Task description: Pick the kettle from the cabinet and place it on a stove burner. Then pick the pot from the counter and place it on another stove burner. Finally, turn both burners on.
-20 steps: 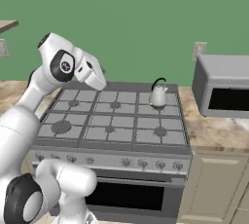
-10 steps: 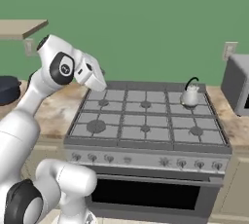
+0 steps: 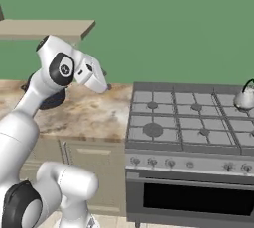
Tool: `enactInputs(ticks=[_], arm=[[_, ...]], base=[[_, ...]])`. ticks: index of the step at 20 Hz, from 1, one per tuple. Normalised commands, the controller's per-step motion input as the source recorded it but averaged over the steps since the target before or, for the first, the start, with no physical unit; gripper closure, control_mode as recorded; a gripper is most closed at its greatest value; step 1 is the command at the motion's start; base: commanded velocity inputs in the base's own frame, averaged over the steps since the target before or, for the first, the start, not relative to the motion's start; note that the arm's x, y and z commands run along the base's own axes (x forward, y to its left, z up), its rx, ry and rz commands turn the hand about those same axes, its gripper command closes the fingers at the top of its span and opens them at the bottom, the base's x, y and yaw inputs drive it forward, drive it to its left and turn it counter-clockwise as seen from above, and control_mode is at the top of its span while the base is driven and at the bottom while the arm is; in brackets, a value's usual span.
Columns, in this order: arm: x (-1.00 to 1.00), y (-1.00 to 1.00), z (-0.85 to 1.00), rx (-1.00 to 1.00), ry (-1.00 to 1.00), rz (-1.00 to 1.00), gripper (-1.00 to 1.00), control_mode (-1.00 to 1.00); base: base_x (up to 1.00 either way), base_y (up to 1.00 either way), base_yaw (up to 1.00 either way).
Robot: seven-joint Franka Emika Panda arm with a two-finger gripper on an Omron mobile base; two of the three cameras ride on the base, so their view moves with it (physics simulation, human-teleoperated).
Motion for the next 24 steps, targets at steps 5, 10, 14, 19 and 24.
enactInputs(ticks=[5, 10, 14, 19, 24], arm=[[0.0, 0.0, 0.0, 0.0, 0.0, 0.0, -1.0, 1.0], [0.0, 0.0, 0.0, 0.0, 0.0, 0.0, -1.0, 1.0], [0.0, 0.0, 0.0, 0.0, 0.0, 0.0, -1.0, 1.0], [0.0, 0.0, 0.0, 0.0, 0.0, 0.0, -1.0, 1.0], [0.0, 0.0, 0.0, 0.0, 0.0, 0.0, -1.0, 1.0]], base=[[-0.35, 0.72, 0.0], [-0.3, 0.73, 0.0], [-0.01, 0.54, 0.0], [0.02, 0.32, 0.04], [0.13, 0.26, 0.11]])
